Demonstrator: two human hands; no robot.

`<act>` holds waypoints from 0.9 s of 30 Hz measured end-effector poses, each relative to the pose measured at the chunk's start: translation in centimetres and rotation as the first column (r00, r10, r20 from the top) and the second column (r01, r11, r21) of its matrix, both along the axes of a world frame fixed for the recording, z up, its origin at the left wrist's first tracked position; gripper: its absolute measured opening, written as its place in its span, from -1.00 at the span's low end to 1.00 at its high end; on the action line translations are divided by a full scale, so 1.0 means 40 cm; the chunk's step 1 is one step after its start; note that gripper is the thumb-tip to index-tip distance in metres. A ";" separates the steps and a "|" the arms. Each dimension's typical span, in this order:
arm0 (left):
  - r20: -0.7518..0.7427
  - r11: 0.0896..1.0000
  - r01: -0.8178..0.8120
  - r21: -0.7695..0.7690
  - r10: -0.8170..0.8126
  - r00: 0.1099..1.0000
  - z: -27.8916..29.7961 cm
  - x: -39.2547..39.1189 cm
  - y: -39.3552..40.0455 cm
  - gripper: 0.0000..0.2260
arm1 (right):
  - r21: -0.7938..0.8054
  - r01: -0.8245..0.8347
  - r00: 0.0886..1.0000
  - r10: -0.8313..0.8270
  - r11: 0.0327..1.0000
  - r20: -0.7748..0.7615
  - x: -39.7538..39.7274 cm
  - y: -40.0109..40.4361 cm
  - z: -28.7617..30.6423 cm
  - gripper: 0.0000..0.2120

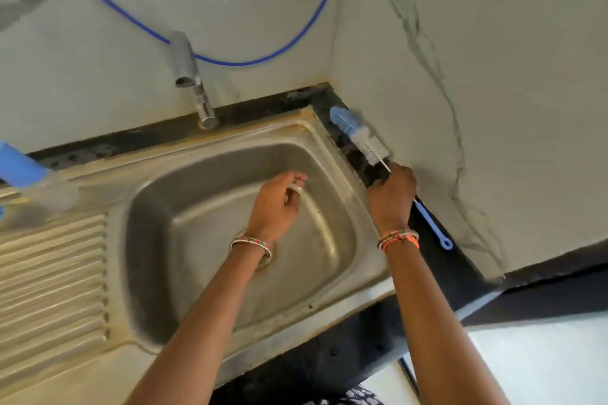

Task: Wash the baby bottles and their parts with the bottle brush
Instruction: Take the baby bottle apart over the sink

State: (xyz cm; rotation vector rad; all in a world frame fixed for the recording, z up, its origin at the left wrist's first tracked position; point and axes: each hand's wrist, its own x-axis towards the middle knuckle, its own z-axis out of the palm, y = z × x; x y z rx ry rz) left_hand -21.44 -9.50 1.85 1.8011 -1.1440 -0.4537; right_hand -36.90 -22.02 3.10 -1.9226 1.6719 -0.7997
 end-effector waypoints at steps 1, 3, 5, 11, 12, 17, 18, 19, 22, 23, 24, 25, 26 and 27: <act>-0.020 0.999 -0.045 -0.024 0.044 0.999 0.008 0.016 0.022 -0.69 | -0.009 -0.059 0.998 0.060 0.998 0.034 0.024 0.026 0.017 -0.68; -0.056 0.986 -0.151 -0.066 0.148 0.987 0.023 0.054 0.073 -0.67 | -0.031 -0.204 0.976 0.206 0.978 0.071 0.085 0.087 0.045 -0.65; -0.104 0.955 -0.280 -0.099 0.270 0.957 0.033 0.102 0.141 -0.65 | -0.088 -0.401 0.914 0.405 0.912 0.030 0.168 0.168 0.055 -0.64; -0.212 0.770 -0.621 -0.146 0.589 0.780 0.045 0.238 0.412 -0.71 | -0.048 -0.794 0.603 0.795 0.606 0.073 0.410 0.420 0.008 -0.69; -0.212 0.723 -0.673 -0.152 0.641 0.737 0.043 0.258 0.455 -0.72 | -0.034 -0.841 0.534 0.838 0.540 0.111 0.440 0.455 0.002 -0.70; -0.277 0.636 -0.765 -0.104 0.720 0.636 0.016 0.350 0.669 -0.67 | -0.057 -0.937 0.309 0.896 0.344 0.318 0.593 0.613 0.003 -0.70; -0.279 0.627 -0.774 -0.095 0.729 0.625 0.013 0.371 0.698 -0.67 | -0.084 -0.925 0.326 0.885 0.371 0.332 0.639 0.629 0.007 -0.69; -0.276 0.612 -0.786 -0.090 0.743 0.610 0.012 0.394 0.719 -0.67 | -0.103 -0.907 0.355 0.874 0.407 0.332 0.691 0.641 0.019 -0.66; -0.247 0.576 -0.809 -0.120 0.772 0.586 0.017 0.458 0.749 -0.71 | -0.168 -0.867 0.419 0.868 0.470 0.266 0.849 0.658 0.067 -0.44; -0.239 0.575 -0.809 -0.126 0.774 0.587 0.016 0.479 0.753 -0.71 | -0.177 -0.859 0.430 0.865 0.480 0.259 0.899 0.660 0.078 -0.35; -0.230 0.578 -0.807 -0.122 0.774 0.590 0.016 0.496 0.755 -0.71 | -0.170 -0.854 0.441 0.858 0.491 0.263 0.944 0.660 0.087 -0.28; -0.220 0.587 -0.801 -0.119 0.771 0.598 0.014 0.511 0.754 -0.70 | -0.149 -0.856 0.450 0.855 0.495 0.256 0.980 0.661 0.091 -0.24; -0.207 0.600 -0.792 -0.115 0.765 0.610 0.011 0.526 0.753 -0.70 | -0.125 -0.862 0.456 0.859 0.492 0.231 1.011 0.661 0.088 -0.25; -0.195 0.616 -0.780 -0.108 0.756 0.625 0.006 0.535 0.751 -0.70 | -0.107 -0.869 0.459 0.868 0.482 0.189 1.030 0.658 0.083 -0.32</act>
